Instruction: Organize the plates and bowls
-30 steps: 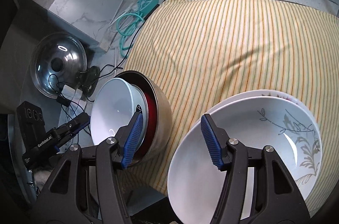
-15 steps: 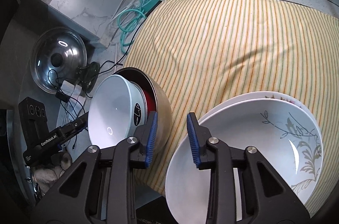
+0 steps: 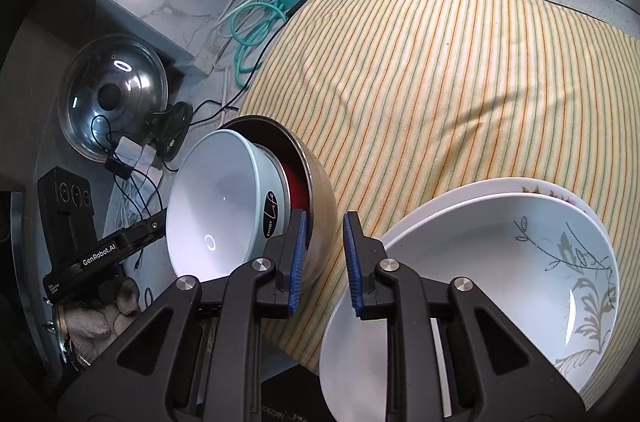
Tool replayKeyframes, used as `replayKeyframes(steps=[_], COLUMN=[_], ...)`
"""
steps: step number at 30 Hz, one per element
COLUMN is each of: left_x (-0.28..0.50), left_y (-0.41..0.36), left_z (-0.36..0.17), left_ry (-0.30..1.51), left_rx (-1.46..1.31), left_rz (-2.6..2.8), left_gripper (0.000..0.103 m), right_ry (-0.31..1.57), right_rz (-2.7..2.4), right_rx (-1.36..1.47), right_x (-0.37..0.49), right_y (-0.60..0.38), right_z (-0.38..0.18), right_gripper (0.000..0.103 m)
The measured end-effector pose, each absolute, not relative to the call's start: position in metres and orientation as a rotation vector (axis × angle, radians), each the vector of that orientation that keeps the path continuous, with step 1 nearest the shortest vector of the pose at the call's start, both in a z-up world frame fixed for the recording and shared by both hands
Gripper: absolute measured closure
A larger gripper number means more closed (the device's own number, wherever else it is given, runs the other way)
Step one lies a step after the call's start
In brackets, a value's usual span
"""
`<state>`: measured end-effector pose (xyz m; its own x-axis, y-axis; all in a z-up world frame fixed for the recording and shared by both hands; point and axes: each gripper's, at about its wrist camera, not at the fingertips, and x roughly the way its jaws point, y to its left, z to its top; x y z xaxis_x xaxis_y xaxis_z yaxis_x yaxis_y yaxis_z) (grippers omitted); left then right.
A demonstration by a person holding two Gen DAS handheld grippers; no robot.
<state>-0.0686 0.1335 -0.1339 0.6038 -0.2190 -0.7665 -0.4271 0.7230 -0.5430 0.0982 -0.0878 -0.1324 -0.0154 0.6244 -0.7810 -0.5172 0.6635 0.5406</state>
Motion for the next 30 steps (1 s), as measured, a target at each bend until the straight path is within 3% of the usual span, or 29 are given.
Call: replayKeyframes(steps=[8,30], left_x=[-0.065,-0.062], left_y=[0.129,0.12], left_z=[-0.134,-0.107], left_ry=[0.945,0.911], left_rx=[-0.775,-0.727], left_rz=[0.12,0.098], left_gripper=[0.09,0.091], right_ry=[1.317,1.288], right_rz=[0.925,0.912], right_rx=[0.091,0.128], right_x=[0.096,0.094], right_y=[-0.082,-0.1], right_z=[-0.136,-0.111], right_gripper=[0.091,0.091])
